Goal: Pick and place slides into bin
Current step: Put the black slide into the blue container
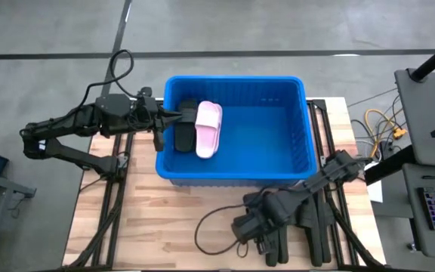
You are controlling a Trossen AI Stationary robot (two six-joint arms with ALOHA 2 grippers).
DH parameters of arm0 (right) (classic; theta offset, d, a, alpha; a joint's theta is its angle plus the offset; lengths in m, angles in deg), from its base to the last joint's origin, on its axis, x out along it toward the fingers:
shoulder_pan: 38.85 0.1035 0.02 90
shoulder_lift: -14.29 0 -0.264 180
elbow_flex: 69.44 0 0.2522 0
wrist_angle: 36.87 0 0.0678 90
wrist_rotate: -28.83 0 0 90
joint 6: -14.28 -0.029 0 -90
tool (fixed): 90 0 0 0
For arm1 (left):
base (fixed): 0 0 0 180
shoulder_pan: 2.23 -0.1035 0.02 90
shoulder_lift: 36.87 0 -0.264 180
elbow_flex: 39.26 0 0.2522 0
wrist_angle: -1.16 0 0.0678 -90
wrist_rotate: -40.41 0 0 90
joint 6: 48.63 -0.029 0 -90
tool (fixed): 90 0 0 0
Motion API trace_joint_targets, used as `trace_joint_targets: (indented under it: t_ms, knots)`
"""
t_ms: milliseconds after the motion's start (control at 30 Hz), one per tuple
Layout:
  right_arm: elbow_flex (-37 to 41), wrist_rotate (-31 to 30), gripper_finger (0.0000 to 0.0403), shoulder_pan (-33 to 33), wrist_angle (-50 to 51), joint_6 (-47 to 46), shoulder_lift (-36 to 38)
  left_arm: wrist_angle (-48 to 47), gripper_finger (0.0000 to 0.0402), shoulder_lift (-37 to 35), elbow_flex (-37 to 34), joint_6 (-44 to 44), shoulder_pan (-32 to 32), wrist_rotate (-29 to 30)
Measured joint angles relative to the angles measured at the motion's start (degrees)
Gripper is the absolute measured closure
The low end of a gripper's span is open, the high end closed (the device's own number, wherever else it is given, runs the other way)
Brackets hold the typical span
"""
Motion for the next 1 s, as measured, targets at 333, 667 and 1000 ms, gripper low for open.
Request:
trace_joint_targets:
  t_ms: [333,667,1000]
  knots:
    - [0.1,-1.2,0.02,1.8,2.8,4.8,-4.1,0.0,0.0384,0.0,0.0,0.0,0.0,0.0]
    - [1.2,-6.3,0.02,2.2,4.1,7.1,-4.5,0.0,0.0384,0.5,0.0,0.1,0.0,0.0]
    - [2.1,-3.8,0.0199,2.2,4.7,8.7,-4.5,0.0,0.0384,1.8,0.0,0.1,0.0,0.0]
